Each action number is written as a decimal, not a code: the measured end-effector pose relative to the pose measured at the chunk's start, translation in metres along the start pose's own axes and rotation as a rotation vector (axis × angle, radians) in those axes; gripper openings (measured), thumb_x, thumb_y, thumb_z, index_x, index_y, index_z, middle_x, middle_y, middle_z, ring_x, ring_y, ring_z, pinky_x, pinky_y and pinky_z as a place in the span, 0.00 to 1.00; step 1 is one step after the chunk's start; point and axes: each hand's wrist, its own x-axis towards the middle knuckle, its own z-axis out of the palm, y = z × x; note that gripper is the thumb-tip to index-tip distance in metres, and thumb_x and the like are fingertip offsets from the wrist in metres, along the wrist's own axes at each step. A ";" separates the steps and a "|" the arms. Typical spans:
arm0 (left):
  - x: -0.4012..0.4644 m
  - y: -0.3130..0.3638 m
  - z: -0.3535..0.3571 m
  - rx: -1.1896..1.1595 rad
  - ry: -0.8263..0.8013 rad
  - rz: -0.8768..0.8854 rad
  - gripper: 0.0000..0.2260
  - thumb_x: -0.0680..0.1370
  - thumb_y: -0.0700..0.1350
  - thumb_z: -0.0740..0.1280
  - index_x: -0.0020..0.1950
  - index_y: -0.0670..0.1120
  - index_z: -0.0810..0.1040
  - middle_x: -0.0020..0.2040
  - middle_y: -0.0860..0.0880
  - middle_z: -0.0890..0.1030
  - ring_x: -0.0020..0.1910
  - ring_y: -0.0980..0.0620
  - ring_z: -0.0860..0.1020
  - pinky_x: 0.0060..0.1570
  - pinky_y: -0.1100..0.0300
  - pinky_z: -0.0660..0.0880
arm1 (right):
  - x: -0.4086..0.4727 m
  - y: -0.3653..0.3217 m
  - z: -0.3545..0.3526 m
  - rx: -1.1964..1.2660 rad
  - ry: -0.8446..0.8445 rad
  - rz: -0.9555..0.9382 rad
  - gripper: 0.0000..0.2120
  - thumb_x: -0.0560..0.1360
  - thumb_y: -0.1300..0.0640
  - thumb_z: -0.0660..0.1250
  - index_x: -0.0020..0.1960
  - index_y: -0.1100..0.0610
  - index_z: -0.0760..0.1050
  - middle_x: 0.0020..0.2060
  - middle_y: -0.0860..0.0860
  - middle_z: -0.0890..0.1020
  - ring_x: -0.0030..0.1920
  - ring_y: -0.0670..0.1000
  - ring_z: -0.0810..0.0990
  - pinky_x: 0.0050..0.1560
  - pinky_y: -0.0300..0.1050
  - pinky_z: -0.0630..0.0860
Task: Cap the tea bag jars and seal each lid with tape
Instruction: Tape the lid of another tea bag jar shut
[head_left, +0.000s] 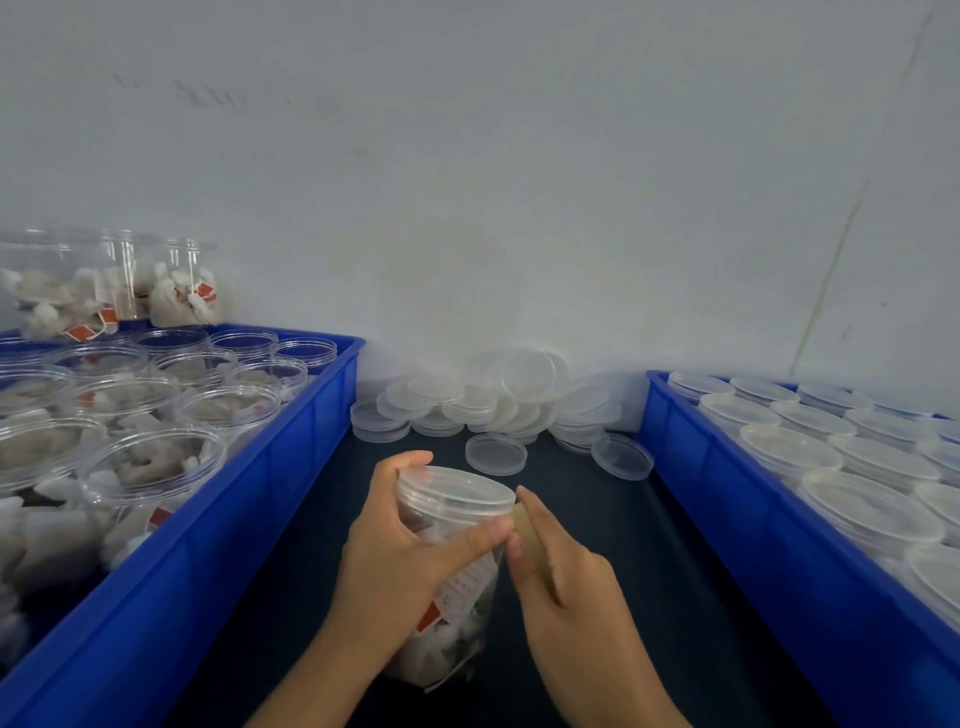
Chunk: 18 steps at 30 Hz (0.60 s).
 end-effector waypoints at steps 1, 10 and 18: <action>0.001 -0.001 -0.001 -0.041 -0.002 -0.016 0.39 0.52 0.66 0.76 0.60 0.62 0.69 0.52 0.59 0.78 0.48 0.68 0.78 0.39 0.71 0.73 | -0.001 -0.001 0.000 0.004 -0.005 -0.005 0.28 0.78 0.41 0.54 0.76 0.43 0.55 0.37 0.38 0.78 0.45 0.29 0.77 0.41 0.26 0.72; 0.011 -0.016 -0.025 -0.371 -0.112 -0.121 0.39 0.52 0.54 0.79 0.62 0.55 0.74 0.52 0.53 0.84 0.49 0.49 0.84 0.40 0.61 0.81 | -0.009 -0.025 -0.002 -0.305 -0.058 -0.050 0.37 0.69 0.28 0.44 0.75 0.35 0.41 0.59 0.44 0.78 0.37 0.38 0.72 0.33 0.26 0.65; 0.014 -0.022 -0.027 -0.418 -0.214 -0.098 0.38 0.55 0.50 0.79 0.64 0.51 0.74 0.56 0.48 0.83 0.54 0.49 0.83 0.44 0.62 0.80 | -0.009 -0.018 -0.014 -0.561 0.091 -0.266 0.23 0.79 0.37 0.46 0.72 0.32 0.49 0.43 0.41 0.78 0.40 0.42 0.76 0.42 0.36 0.73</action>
